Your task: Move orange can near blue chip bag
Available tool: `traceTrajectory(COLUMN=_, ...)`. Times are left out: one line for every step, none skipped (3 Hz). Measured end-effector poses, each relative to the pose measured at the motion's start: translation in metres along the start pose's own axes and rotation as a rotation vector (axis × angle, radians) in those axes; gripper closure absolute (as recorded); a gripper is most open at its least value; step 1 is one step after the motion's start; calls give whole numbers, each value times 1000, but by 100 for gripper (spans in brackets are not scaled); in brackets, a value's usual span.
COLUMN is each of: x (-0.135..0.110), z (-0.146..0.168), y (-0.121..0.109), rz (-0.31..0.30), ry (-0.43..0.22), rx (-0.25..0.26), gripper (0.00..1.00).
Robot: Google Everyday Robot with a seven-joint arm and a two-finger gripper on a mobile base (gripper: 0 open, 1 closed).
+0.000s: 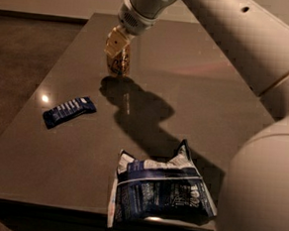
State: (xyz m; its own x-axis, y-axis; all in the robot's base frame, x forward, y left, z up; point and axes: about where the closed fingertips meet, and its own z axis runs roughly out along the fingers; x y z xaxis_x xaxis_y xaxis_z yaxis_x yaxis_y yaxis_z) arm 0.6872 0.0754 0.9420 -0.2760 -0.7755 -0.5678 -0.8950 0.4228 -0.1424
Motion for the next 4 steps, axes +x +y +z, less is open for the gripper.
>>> traceTrajectory(x=22, z=-29, y=8, rz=-33, ry=-24, rx=-17, gripper=100)
traceTrajectory(x=46, z=-57, y=24, rz=-94, ry=-39, rx=-54, gripper=100)
traceTrajectory(x=76, z=-79, y=35, rz=-132, ry=-25, rx=-73, gripper=100)
traceTrajectory(x=107, z=-95, y=45, rz=-170, ry=-10, rx=-99, gripper=100)
